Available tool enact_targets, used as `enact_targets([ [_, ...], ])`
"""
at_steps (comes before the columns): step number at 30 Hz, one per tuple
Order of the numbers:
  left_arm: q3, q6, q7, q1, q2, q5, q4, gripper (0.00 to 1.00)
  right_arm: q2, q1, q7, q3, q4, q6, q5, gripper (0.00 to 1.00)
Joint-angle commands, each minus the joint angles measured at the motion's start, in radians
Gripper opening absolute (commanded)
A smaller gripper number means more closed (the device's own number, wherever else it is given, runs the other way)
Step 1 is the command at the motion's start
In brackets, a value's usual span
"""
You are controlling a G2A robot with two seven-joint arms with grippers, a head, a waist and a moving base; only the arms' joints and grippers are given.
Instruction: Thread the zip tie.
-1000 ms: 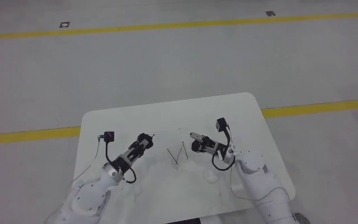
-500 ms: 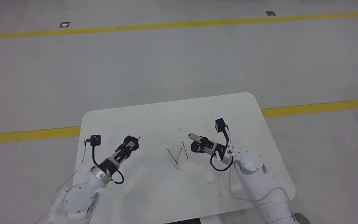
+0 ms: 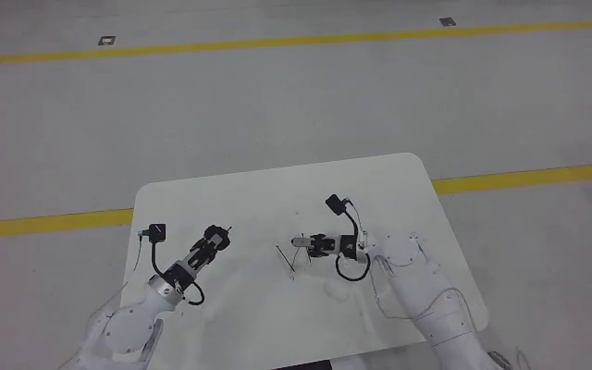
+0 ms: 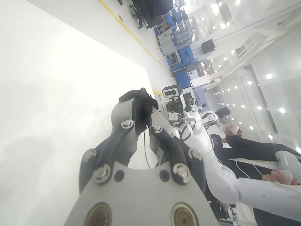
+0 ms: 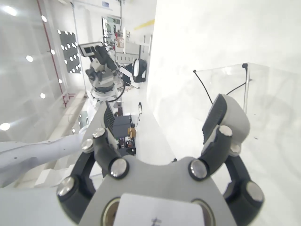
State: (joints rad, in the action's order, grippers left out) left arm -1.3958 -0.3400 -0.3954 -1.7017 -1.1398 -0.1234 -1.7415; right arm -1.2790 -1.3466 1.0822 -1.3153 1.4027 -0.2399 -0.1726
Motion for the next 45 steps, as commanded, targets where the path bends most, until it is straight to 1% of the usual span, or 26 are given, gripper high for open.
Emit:
enact_targets([
  [1, 0.0, 0.0, 0.0, 0.0, 0.0, 0.0, 0.0, 0.0, 0.001, 0.027, 0.019, 0.021, -0.024, -0.028, -0.02, 1.0],
  [2, 0.0, 0.0, 0.0, 0.0, 0.0, 0.0, 0.0, 0.0, 0.001, 0.039, 0.025, 0.031, -0.034, -0.049, -0.019, 1.0],
  [3, 0.0, 0.0, 0.0, 0.0, 0.0, 0.0, 0.0, 0.0, 0.002, 0.055, 0.055, 0.051, -0.05, -0.088, -0.024, 1.0],
  [4, 0.0, 0.0, 0.0, 0.0, 0.0, 0.0, 0.0, 0.0, 0.003, 0.065, 0.061, 0.056, -0.06, -0.1, -0.034, 1.0],
  [13, 0.0, 0.0, 0.0, 0.0, 0.0, 0.0, 0.0, 0.0, 0.003, 0.064, 0.054, 0.057, -0.059, -0.1, -0.034, 1.0],
  [15, 0.0, 0.0, 0.0, 0.0, 0.0, 0.0, 0.0, 0.0, 0.001, 0.07, 0.019, 0.084, -0.064, -0.1, -0.066, 1.0],
  [18, 0.0, 0.0, 0.0, 0.0, 0.0, 0.0, 0.0, 0.0, -0.003, 0.108, -0.017, 0.126, -0.095, -0.1, -0.09, 1.0],
  [20, 0.0, 0.0, 0.0, 0.0, 0.0, 0.0, 0.0, 0.0, -0.006, 0.133, -0.041, 0.153, -0.121, -0.1, -0.081, 1.0],
  [24, 0.0, 0.0, 0.0, 0.0, 0.0, 0.0, 0.0, 0.0, -0.012, 0.183, -0.054, 0.214, -0.185, -0.1, -0.08, 1.0],
  [29, 0.0, 0.0, 0.0, 0.0, 0.0, 0.0, 0.0, 0.0, -0.019, 0.224, -0.079, 0.283, -0.248, -0.1, -0.068, 1.0],
  [30, 0.0, 0.0, 0.0, 0.0, 0.0, 0.0, 0.0, 0.0, -0.019, 0.23, -0.086, 0.293, -0.256, -0.1, -0.068, 0.89],
  [31, 0.0, 0.0, 0.0, 0.0, 0.0, 0.0, 0.0, 0.0, -0.019, 0.236, -0.094, 0.306, -0.266, -0.1, -0.069, 0.84],
  [33, 0.0, 0.0, 0.0, 0.0, 0.0, 0.0, 0.0, 0.0, -0.018, 0.243, -0.105, 0.321, -0.279, -0.1, -0.068, 0.8],
  [37, 0.0, 0.0, 0.0, 0.0, 0.0, 0.0, 0.0, 0.0, -0.014, 0.256, -0.137, 0.35, -0.312, -0.1, -0.079, 0.65],
  [38, 0.0, 0.0, 0.0, 0.0, 0.0, 0.0, 0.0, 0.0, -0.013, 0.259, -0.143, 0.355, -0.315, -0.1, -0.078, 0.63],
  [39, 0.0, 0.0, 0.0, 0.0, 0.0, 0.0, 0.0, 0.0, -0.012, 0.261, -0.147, 0.361, -0.317, -0.1, -0.076, 0.63],
  [40, 0.0, 0.0, 0.0, 0.0, 0.0, 0.0, 0.0, 0.0, -0.011, 0.263, -0.152, 0.366, -0.318, -0.1, -0.074, 0.58],
  [41, 0.0, 0.0, 0.0, 0.0, 0.0, 0.0, 0.0, 0.0, -0.01, 0.265, -0.158, 0.372, -0.317, -0.1, -0.074, 0.56],
  [42, 0.0, 0.0, 0.0, 0.0, 0.0, 0.0, 0.0, 0.0, -0.008, 0.266, -0.163, 0.377, -0.316, -0.1, -0.075, 0.56],
  [45, 0.0, 0.0, 0.0, 0.0, 0.0, 0.0, 0.0, 0.0, -0.003, 0.268, -0.177, 0.393, -0.318, -0.1, -0.079, 0.49],
])
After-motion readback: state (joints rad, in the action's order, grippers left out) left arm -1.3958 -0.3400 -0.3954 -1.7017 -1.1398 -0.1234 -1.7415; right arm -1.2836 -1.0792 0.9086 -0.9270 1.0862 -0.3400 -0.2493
